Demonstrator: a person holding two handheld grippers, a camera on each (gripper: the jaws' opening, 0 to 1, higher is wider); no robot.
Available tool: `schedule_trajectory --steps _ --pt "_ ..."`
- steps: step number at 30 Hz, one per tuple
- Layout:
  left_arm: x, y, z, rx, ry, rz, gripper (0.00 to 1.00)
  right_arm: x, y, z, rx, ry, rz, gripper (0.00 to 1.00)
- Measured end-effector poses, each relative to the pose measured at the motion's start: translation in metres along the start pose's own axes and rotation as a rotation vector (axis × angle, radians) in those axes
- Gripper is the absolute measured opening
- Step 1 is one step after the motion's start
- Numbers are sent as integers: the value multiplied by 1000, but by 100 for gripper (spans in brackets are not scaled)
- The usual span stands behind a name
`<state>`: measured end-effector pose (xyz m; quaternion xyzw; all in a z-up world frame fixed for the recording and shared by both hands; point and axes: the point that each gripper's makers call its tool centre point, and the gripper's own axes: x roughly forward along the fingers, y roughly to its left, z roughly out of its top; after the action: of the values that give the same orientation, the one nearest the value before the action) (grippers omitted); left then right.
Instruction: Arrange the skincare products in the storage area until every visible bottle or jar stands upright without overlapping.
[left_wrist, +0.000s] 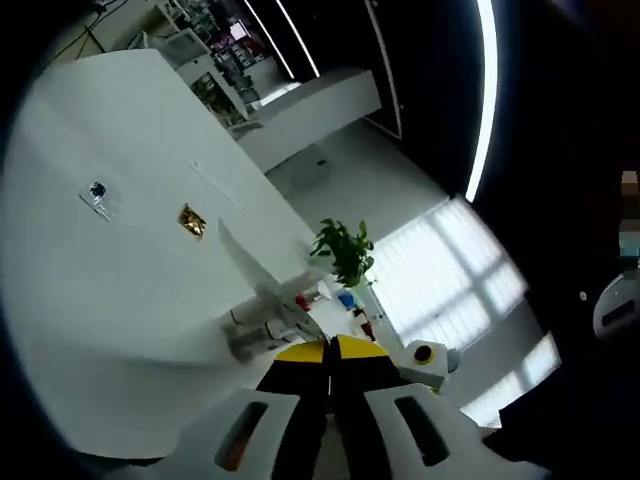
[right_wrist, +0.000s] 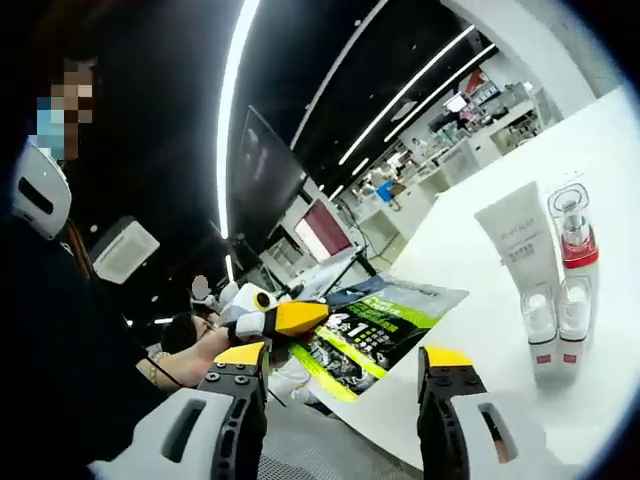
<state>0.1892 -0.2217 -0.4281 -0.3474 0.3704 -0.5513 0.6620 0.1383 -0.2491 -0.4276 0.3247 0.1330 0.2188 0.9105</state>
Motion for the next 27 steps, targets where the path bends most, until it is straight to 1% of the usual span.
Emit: schedule_trajectory --steps 3,10,16,19,22,27 --pt "6 5 -2 -3 10 7 0 -5 -8 0 -11 3 -30 75" --pt "22 21 -9 10 54 41 0 -19 -23 2 -50 13 -98 88" --pt "33 33 -14 16 68 61 0 -27 -31 6 -73 16 -133 92" --pt "37 47 -20 28 85 93 0 -30 -33 10 -83 8 -144 95" --pt "39 60 -28 23 99 120 0 -35 -37 15 -112 6 -168 99" --pt "41 69 -36 21 115 139 0 -42 -42 22 -129 0 -195 99"
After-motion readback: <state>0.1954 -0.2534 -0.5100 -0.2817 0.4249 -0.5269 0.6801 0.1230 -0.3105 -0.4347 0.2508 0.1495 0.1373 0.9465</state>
